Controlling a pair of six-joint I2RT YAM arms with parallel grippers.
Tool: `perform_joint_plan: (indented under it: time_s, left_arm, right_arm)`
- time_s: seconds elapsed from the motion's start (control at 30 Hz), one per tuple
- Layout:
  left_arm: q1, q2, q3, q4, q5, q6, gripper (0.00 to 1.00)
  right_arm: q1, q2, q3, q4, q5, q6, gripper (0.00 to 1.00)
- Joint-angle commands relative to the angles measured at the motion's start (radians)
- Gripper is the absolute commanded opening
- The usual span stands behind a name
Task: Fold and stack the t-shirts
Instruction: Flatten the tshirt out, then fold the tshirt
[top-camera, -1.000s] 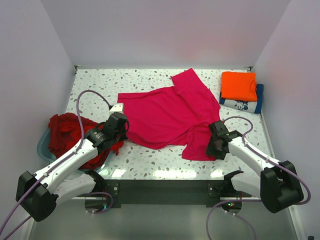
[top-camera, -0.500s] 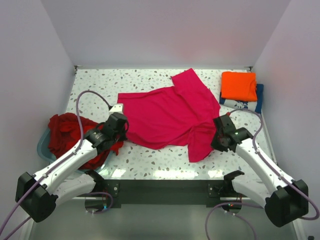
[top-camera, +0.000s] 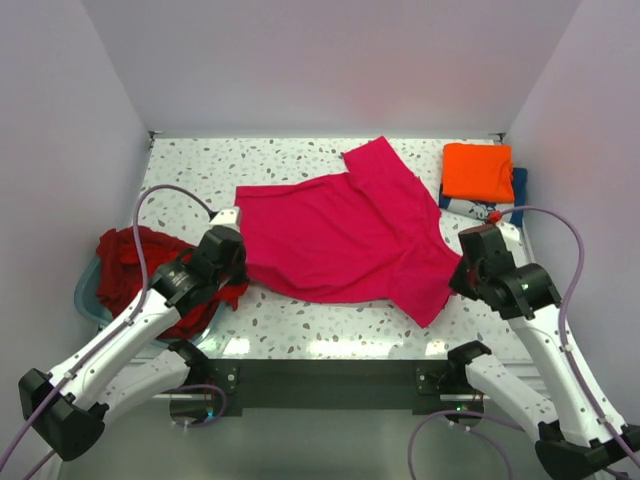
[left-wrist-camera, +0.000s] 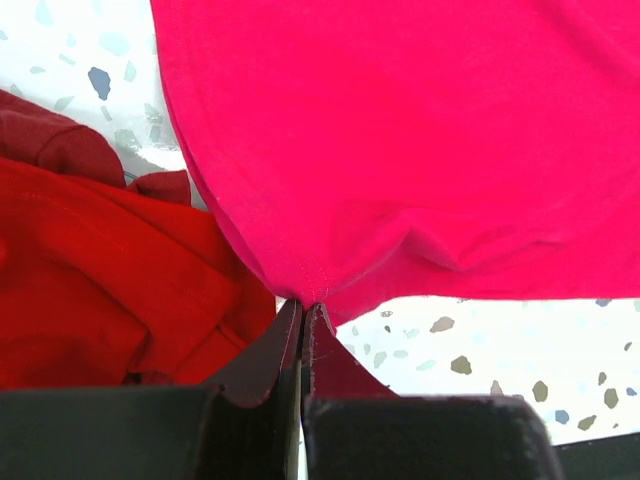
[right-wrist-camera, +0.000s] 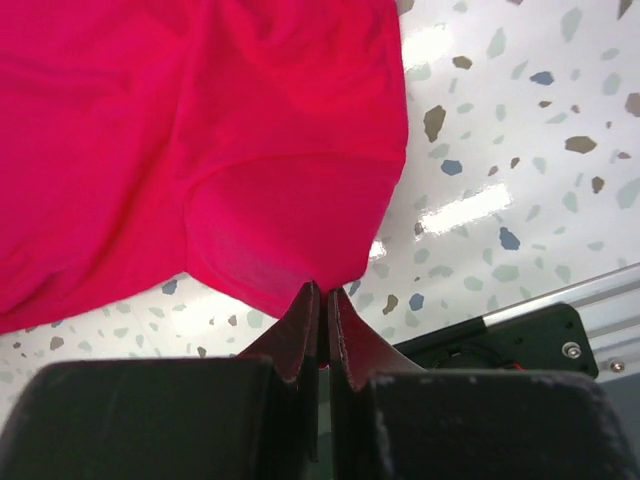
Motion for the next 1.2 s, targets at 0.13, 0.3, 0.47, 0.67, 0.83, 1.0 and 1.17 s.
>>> perform_joint_plan:
  time_s: [0.13, 0.3, 0.47, 0.67, 0.83, 1.0, 1.17]
  left_arm:
    - [0.008, -0.069, 0.034, -0.07, 0.074, -0.006, 0.0]
    - [0.007, -0.086, 0.032, -0.103, 0.141, 0.007, 0.0]
    - [0.007, -0.13, 0.045, -0.151, 0.16, 0.007, 0.0]
    - [0.008, -0.167, 0.025, -0.195, 0.195, -0.006, 0.0]
    - [0.007, -0.233, 0.012, -0.203, 0.262, -0.044, 0.0]
    - [0.007, -0.237, 0.043, -0.24, 0.273, -0.03, 0.0]
    - [0.007, -0.268, 0.063, -0.263, 0.328, -0.025, 0.0]
  right_arm:
    - [0.002, -0.039, 0.127, -0.166, 0.148, -0.011, 0.0]
    - [0.002, -0.037, 0.146, -0.2, 0.214, -0.011, 0.0]
    - [0.002, -0.04, 0.177, -0.247, 0.279, -0.011, 0.0]
    - [0.004, -0.025, 0.152, -0.243, 0.282, -0.038, 0.0]
    - [0.001, -0.007, 0.137, -0.221, 0.313, -0.052, 0.0]
    - [0.001, 0.027, 0.172, -0.226, 0.353, -0.061, 0.0]
    - [-0.001, 0.03, 0.161, -0.215, 0.354, -0.057, 0.0]
